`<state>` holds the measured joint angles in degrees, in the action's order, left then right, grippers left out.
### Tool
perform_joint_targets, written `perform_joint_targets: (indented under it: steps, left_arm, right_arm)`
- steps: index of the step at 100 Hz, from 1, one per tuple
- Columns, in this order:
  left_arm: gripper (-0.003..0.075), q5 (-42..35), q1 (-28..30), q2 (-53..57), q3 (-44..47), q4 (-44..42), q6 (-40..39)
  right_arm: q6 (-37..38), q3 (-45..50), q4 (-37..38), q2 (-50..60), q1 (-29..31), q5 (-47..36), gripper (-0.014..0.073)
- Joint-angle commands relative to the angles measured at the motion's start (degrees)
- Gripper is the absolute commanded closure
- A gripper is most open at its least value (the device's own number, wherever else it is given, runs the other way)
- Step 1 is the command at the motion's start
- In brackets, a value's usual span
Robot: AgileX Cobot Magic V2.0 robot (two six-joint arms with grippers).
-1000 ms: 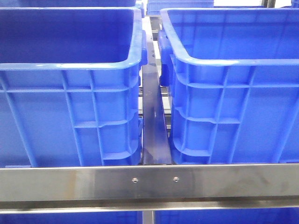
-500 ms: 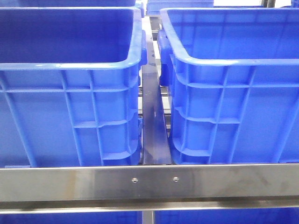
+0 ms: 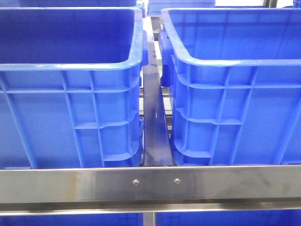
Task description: Pick red and yellow buttons and place in box
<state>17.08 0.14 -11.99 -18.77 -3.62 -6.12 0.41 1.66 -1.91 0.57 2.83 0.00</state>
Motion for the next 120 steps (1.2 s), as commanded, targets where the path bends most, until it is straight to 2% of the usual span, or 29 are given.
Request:
perform_joint_targets:
  steps: [1, 25, 35, 44, 56, 66, 87, 120]
  left_arm:
    - [0.074, 0.8, 0.2, -5.8, -6.3, -0.9, -0.1]
    - [0.0738, 7.7, 0.2, -18.9, -16.7, -0.9, -0.1]
    - [0.0681, 10.8, 0.2, -23.8, -20.3, -0.9, -0.1]
    - [0.0542, 12.7, 0.2, -28.1, -22.8, -0.9, -0.1]
    - [0.027, 13.2, 0.2, -32.1, -24.7, -0.9, -0.1]
    - [0.0132, 13.7, 0.2, -34.7, -25.9, -0.9, -0.1]
    - [0.0125, 19.6, -0.1, -41.4, -30.4, 0.2, -0.1]
    - [0.0125, 25.6, -7.3, -56.8, -43.0, -0.2, 0.0]
  right_arm:
    - [0.0, -0.9, 0.6, 1.4, 0.2, -4.6, 0.0655]
    - [0.0, -0.9, 0.6, 1.4, 0.2, -4.6, 0.0655]
    - [0.0, -0.9, 0.6, 1.4, 0.2, -4.6, 0.0655]
    - [0.0, -0.9, 0.6, 1.4, 0.2, -4.6, 0.0655]
    - [0.0, -0.9, 0.6, 1.4, 0.2, -4.6, 0.0655]
    - [0.0, -0.9, 0.6, 1.4, 0.2, -4.6, 0.0655]
    - [0.0, -0.9, 0.6, 1.4, 0.2, -4.6, 0.0655]
    - [0.0, -0.9, 0.6, 1.4, 0.2, -4.6, 0.0655]
